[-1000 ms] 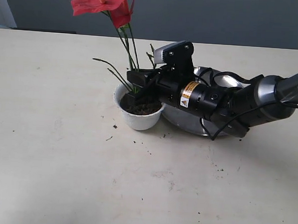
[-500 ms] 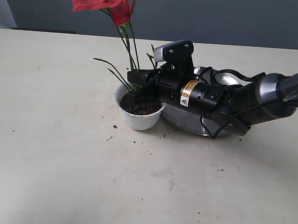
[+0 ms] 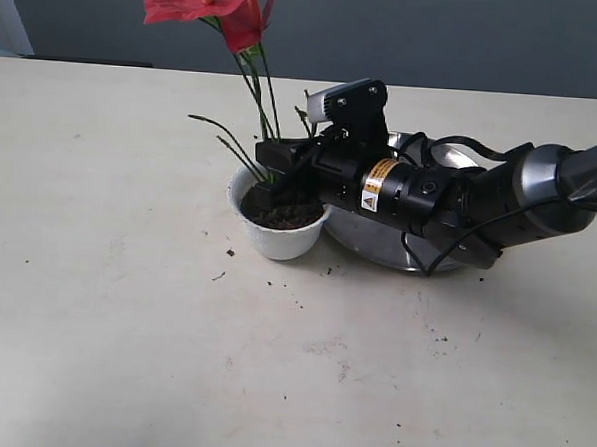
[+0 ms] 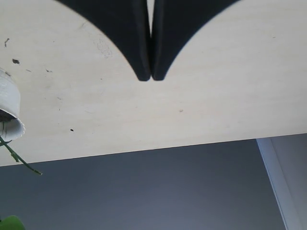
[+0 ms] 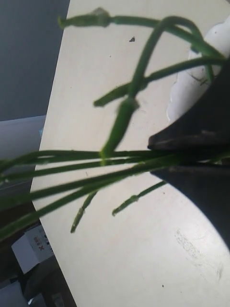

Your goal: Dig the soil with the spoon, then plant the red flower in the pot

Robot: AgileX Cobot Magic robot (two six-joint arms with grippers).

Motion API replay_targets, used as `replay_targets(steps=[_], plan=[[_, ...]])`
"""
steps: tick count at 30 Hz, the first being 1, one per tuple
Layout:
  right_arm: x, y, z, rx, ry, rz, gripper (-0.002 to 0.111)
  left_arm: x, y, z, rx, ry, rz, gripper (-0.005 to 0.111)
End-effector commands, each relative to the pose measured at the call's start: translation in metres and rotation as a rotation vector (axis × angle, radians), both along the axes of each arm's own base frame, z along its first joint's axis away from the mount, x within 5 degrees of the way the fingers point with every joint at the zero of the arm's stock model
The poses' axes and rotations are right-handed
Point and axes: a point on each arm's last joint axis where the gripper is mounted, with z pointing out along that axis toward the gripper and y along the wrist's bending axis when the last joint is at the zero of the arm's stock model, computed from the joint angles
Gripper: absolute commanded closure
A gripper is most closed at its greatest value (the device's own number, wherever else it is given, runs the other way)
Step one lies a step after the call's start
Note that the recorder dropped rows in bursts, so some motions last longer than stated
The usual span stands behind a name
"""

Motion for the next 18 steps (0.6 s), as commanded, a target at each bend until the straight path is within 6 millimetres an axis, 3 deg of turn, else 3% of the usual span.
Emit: replay_targets(steps=[1,7,12,18], plan=[[-0.01,-0.0132,-0.039,-0.252,0.14,-0.015,0.108,-0.0004,0.0,0.0001,0.003,-0.005,-0.002,0.106],[-0.0091,-0.0137,-0.0391,-0.248,0.15,-0.033,0.103,-0.0004,0.0,0.0001,0.003,-0.005,-0.002,0.106],[-0.0093,-0.0137,-0.0392,-0.25,0.148,-0.03,0.079,-0.0004,0.0,0.0001,0.003,-0.005,-0.002,0.106],[-0.0091,-0.0135,-0.0367,-0.245,0.143,-0.031,0.077,-0.0004,0.0,0.0001,0.003,-0.005,-0.002,0.106]])
